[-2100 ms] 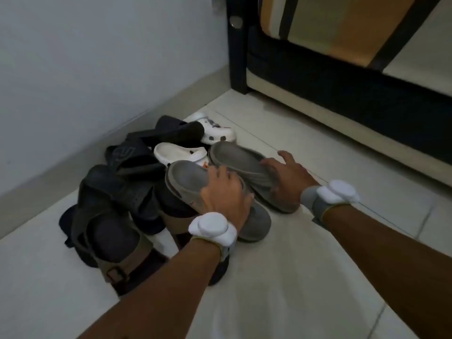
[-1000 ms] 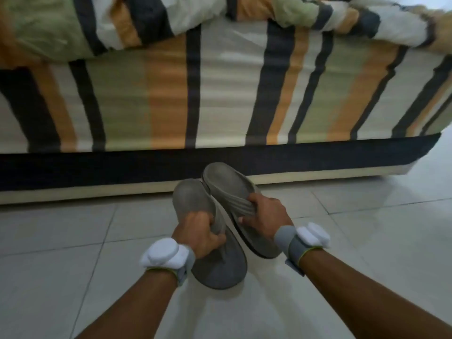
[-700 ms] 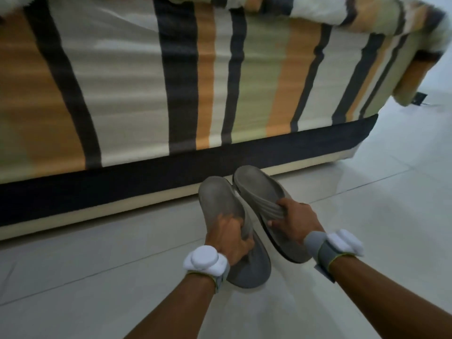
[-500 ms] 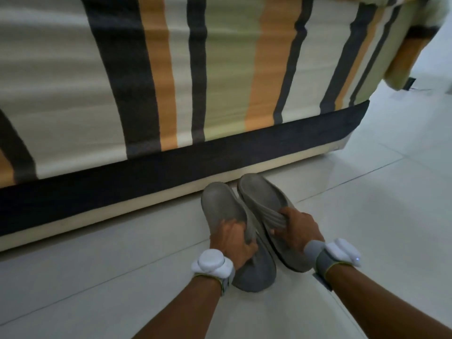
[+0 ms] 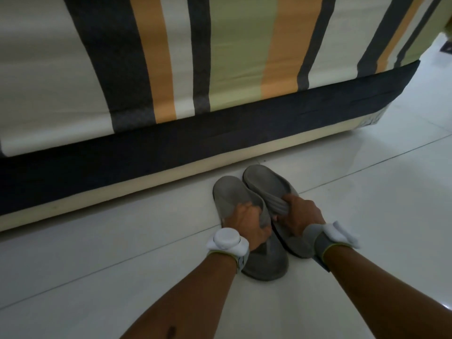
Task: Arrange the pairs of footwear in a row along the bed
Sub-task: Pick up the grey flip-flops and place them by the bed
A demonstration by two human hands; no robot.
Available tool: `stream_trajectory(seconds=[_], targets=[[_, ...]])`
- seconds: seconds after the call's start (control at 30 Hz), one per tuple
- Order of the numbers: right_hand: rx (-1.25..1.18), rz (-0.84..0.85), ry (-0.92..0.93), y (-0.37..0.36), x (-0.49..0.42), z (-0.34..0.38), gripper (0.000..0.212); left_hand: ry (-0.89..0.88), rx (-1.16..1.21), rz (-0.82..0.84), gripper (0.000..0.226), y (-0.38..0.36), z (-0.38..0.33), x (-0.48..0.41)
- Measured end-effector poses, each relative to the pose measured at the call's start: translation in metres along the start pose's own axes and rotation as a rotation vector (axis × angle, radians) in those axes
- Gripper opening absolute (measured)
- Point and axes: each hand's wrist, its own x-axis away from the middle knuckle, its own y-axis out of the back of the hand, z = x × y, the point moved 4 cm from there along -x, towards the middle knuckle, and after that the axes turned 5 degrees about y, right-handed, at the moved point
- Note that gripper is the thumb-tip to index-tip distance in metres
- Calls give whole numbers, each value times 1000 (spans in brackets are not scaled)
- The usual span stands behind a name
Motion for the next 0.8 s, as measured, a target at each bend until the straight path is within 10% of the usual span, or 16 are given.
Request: stream_trajectory(seconds=[0.27, 0.8], targets=[[36, -77, -92, 16, 30, 52, 99, 21, 44, -127, 59, 38, 28, 25], [-122, -52, 907, -34, 268, 494, 79, 339, -112, -664, 57, 336, 269, 350]])
